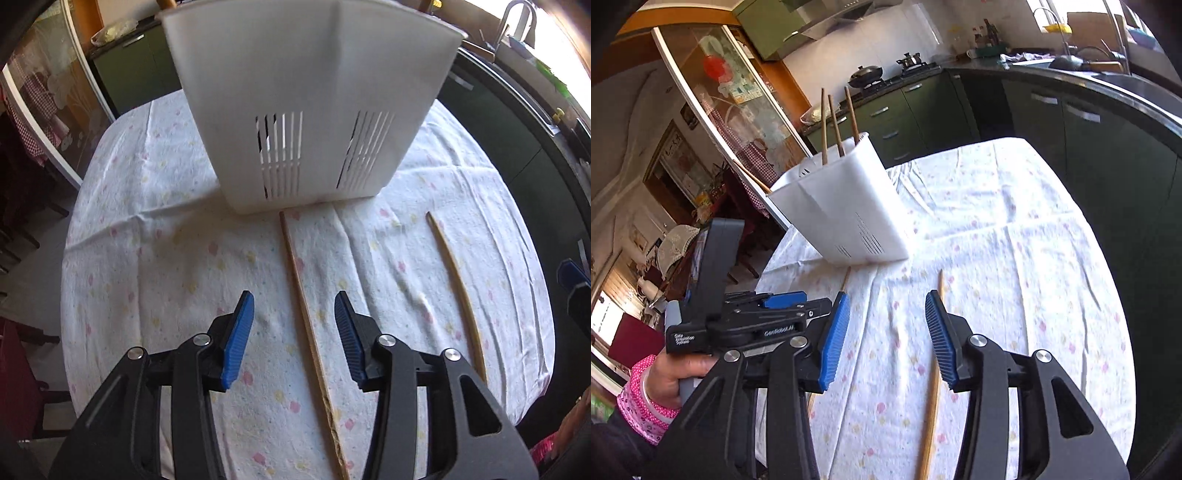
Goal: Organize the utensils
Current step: 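Close the left gripper on a chopstick while the right gripper grasps the last one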
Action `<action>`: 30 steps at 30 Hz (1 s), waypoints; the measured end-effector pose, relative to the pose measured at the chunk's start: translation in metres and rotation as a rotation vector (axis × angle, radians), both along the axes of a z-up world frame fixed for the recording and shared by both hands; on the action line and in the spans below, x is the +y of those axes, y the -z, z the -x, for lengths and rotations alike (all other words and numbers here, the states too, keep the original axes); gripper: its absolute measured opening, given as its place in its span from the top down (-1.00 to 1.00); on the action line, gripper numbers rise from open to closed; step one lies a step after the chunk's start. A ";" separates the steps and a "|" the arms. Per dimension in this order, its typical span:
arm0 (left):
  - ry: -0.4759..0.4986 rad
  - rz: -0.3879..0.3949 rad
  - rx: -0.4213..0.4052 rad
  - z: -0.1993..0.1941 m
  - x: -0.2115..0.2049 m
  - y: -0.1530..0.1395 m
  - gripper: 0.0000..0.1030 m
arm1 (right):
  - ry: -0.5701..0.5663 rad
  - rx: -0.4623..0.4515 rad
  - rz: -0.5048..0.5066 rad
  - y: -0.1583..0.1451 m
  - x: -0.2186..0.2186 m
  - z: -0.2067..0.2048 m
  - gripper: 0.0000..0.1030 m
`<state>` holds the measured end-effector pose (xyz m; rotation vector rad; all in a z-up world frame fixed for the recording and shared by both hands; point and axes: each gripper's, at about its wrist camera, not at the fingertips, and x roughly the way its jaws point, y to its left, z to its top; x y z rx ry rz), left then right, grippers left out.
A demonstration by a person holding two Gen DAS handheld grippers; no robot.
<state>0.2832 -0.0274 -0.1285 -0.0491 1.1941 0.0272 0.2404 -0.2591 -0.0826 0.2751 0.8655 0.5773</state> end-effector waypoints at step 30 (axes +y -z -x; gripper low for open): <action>-0.042 0.119 -0.054 0.034 0.006 -0.002 0.89 | -0.048 0.076 0.342 0.063 0.058 -0.035 0.27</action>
